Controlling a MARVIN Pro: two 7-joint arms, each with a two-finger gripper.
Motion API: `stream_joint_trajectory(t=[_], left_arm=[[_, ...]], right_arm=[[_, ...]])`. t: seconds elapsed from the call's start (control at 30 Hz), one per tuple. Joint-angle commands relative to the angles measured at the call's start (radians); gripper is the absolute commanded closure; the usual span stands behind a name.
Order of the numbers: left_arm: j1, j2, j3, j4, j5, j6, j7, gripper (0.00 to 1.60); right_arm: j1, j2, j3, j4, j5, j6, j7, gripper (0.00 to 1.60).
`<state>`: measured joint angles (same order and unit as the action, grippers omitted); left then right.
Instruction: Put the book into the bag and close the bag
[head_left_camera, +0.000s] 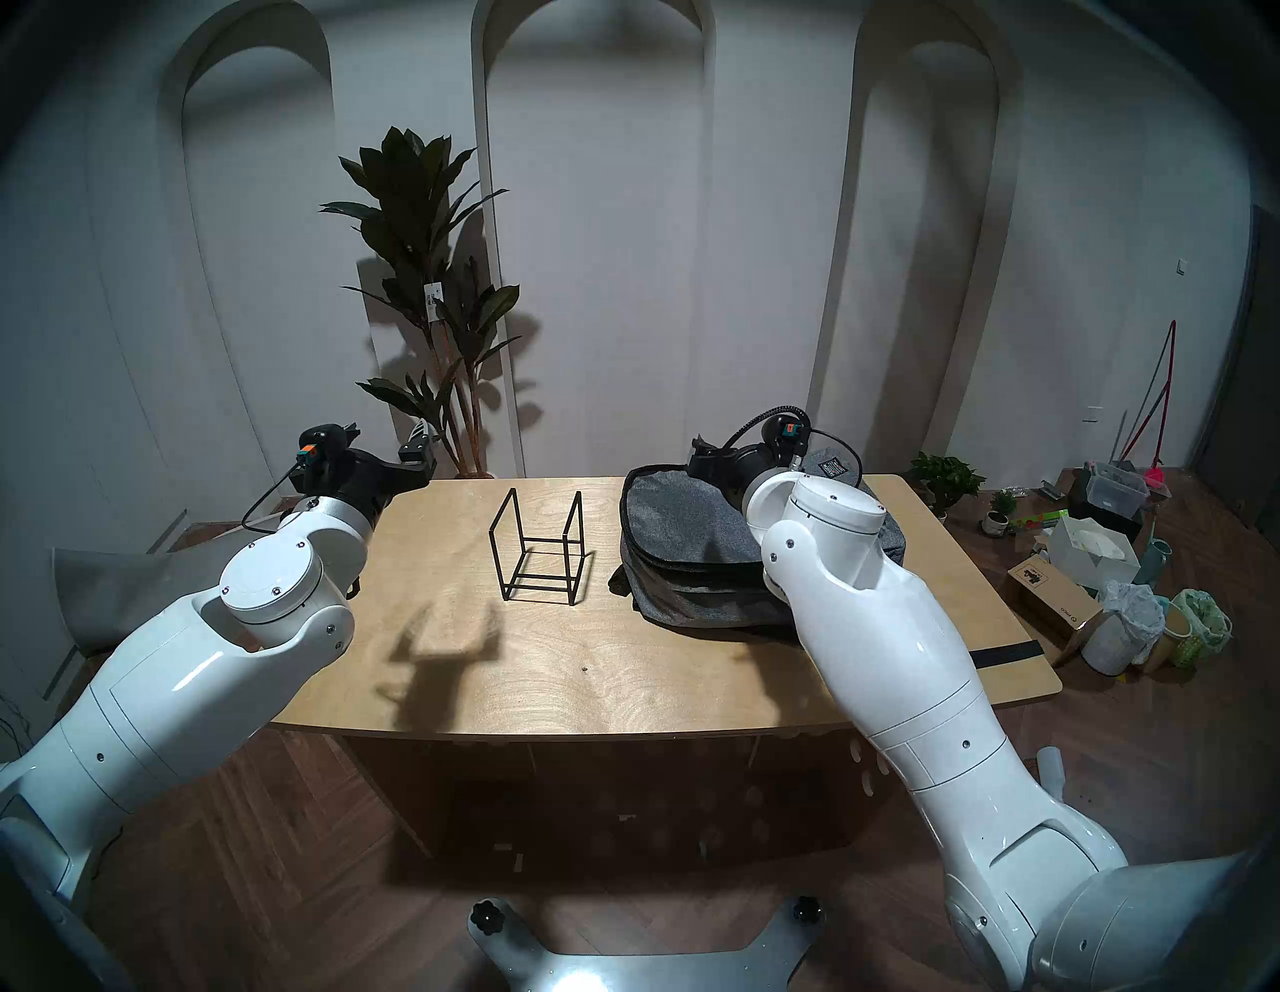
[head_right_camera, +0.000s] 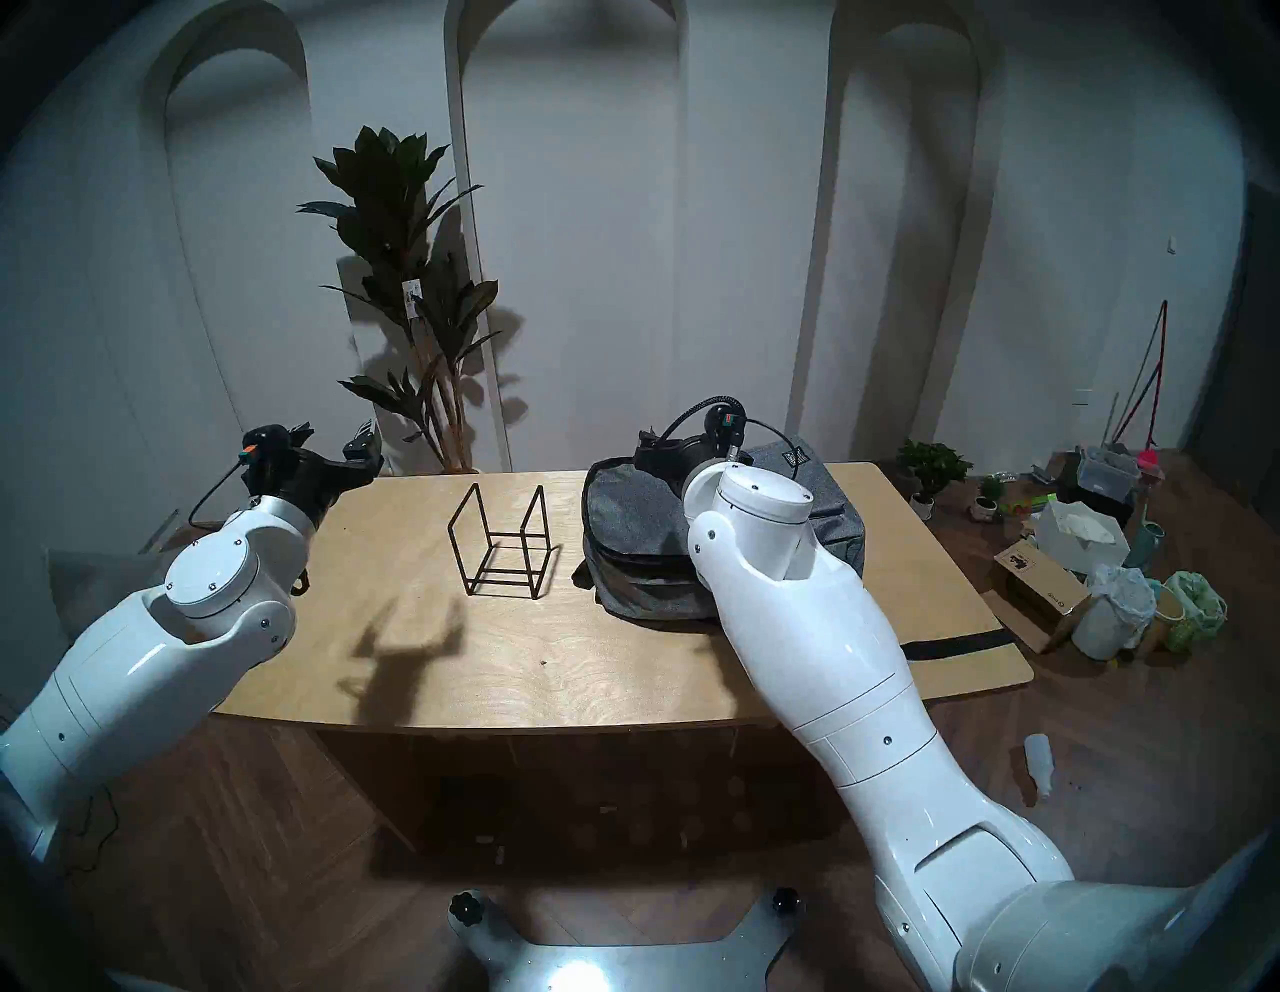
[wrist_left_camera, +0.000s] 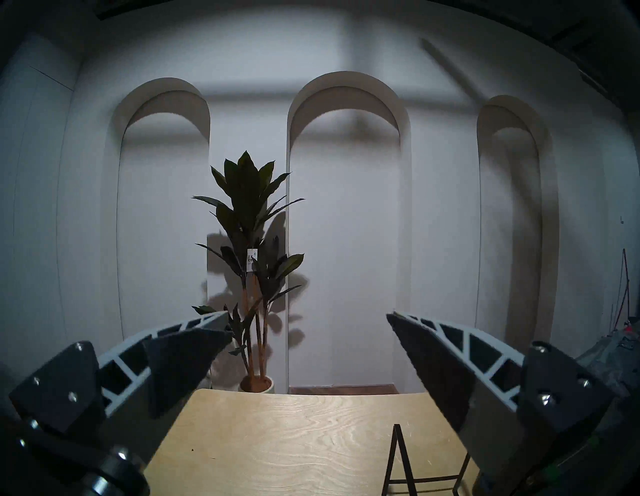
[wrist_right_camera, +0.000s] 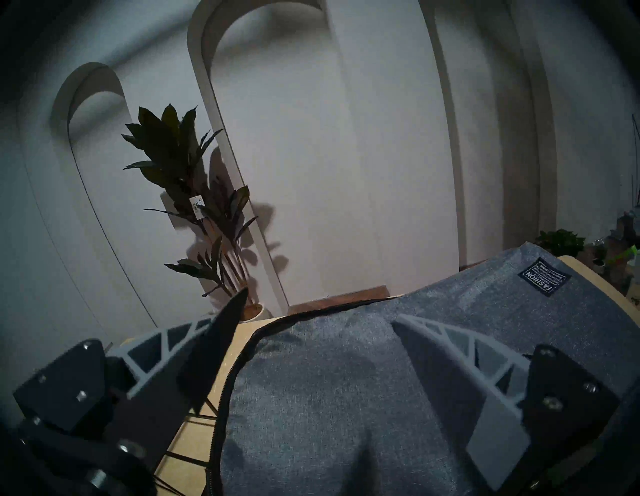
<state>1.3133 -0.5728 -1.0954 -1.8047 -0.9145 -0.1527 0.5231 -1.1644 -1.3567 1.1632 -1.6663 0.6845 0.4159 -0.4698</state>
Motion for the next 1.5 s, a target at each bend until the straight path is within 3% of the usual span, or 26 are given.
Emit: stream_joint_trajectory(t=[0.0, 0.43, 0.63, 0.9, 1.1, 1.47], left_arm=[[-0.052, -0.042, 0.004, 0.051, 0.040, -0.033, -0.015, 0.00], [-0.149, -0.162, 0.071, 0.186, 0.155, -0.068, -0.033, 0.00], [-0.193, -0.219, 0.099, 0.249, 0.226, -0.091, 0.001, 0.00], [-0.229, -0.199, 0.163, 0.287, 0.304, -0.080, -0.074, 0.00], [-0.224, -0.169, 0.184, 0.283, 0.313, -0.100, -0.155, 0.00], [-0.219, -0.170, 0.156, 0.293, 0.283, -0.092, -0.145, 0.00]], right_arm=[[-0.016, 0.004, -0.001, -0.023, -0.065, -0.112, 0.030, 0.00], [0.014, 0.010, 0.043, 0.108, -0.077, -0.322, 0.165, 0.00], [0.039, 0.001, 0.038, 0.186, -0.078, -0.411, 0.241, 0.00], [0.043, 0.005, 0.037, 0.260, -0.088, -0.539, 0.391, 0.00], [0.044, -0.009, 0.056, 0.324, -0.096, -0.622, 0.472, 0.00], [0.050, -0.070, 0.076, 0.414, -0.120, -0.777, 0.495, 0.00]])
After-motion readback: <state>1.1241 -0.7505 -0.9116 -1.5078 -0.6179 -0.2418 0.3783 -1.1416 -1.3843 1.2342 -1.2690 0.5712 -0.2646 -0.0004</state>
